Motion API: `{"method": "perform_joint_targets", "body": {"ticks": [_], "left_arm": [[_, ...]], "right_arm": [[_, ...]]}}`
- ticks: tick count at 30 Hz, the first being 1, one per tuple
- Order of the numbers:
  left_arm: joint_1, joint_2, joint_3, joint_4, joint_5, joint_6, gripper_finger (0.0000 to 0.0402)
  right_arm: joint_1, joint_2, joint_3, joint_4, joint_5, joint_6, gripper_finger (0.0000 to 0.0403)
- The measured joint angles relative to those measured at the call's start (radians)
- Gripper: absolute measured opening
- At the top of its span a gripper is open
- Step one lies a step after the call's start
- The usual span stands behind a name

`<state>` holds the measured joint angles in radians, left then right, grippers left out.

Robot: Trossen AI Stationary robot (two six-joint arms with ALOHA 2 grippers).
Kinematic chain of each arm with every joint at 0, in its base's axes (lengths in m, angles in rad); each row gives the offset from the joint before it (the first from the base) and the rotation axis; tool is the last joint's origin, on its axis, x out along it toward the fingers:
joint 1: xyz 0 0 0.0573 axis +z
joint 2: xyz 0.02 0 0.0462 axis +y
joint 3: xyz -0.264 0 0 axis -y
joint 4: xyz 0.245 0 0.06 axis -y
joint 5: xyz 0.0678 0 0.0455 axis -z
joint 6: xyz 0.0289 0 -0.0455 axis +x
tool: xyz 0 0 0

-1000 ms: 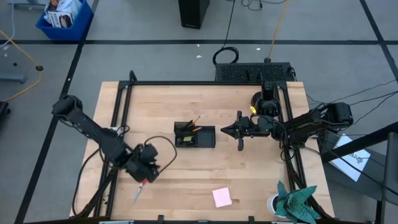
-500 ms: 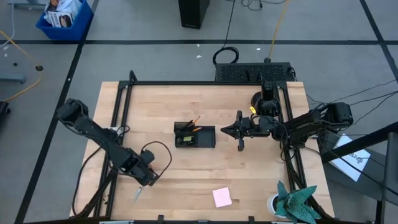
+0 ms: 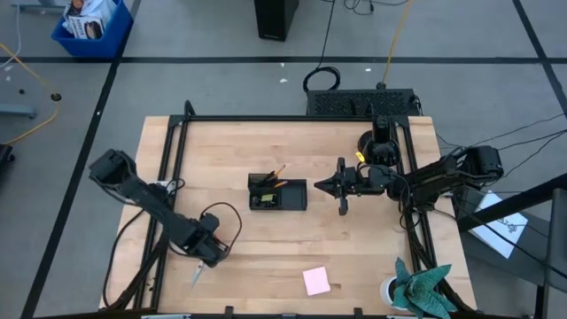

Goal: Pick and place office supplies into organizer
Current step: Put the red scissors into the black desk organizer

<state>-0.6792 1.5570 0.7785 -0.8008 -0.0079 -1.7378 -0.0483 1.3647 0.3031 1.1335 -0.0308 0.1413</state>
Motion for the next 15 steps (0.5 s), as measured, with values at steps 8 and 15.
{"method": "perform_joint_targets", "body": {"ticks": [8,15], "left_arm": [[-0.004,0.053,0.006,0.012,-0.004,0.041,0.0167],[-0.018,0.054,0.003,0.081,-0.106,0.141,0.0054]], "right_arm": [[0.0,0.0,0.0,0.003,0.0,0.002,0.0],[0.0,0.0,0.0,0.003,0.0,0.003,0.0]]}}
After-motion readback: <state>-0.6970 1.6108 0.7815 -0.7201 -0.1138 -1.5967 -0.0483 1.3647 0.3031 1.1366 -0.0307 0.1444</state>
